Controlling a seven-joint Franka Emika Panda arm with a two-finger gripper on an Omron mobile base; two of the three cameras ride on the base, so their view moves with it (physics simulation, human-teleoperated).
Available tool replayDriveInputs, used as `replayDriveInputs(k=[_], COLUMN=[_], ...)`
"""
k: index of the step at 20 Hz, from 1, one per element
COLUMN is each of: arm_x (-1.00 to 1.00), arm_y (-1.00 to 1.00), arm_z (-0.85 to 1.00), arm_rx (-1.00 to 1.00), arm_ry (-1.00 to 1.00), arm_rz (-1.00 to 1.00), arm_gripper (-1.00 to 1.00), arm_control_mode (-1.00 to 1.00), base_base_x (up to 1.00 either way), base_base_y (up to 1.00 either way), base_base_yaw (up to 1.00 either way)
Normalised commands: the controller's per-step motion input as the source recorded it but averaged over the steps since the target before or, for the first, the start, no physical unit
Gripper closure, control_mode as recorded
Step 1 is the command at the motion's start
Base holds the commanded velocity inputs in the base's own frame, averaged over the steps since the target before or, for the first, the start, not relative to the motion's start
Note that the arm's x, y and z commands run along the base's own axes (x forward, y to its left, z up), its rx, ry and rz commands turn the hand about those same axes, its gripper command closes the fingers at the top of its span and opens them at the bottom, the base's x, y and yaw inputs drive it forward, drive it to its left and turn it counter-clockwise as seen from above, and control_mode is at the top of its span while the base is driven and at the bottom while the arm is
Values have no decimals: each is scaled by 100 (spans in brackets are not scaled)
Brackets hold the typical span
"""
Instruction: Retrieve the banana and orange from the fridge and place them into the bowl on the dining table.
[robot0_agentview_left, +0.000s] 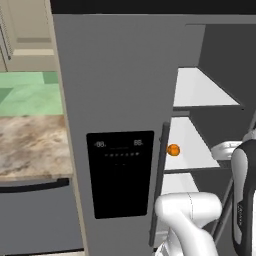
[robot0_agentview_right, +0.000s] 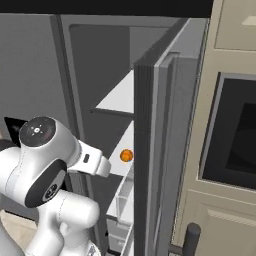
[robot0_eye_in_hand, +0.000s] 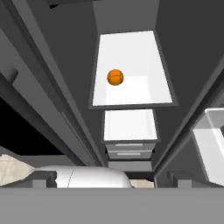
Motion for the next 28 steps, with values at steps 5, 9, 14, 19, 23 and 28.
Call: replayDriveInputs(k=[5,9,14,19,23,28], arm_x=[0,15,58,72,44,22], arm_y=[0,0,10,7,0,0], arm_z=[0,-6,-17,-21,-38,-61], arm_rx=[0,0,0,0,0,0], arm_ry=[0,0,0,0,0,0], arm_rz=[0,0,0,0,0,1], arm_gripper=[-100,-100,-100,-100,-100,-100], arm_control_mode=[100,-100,-100,-100,-100,-100], base_base_x=[0,3,0,0,0,0], base_base_y=[-38,-4,0,0,0,0], base_base_yaw=[0,0,0,0,0,0])
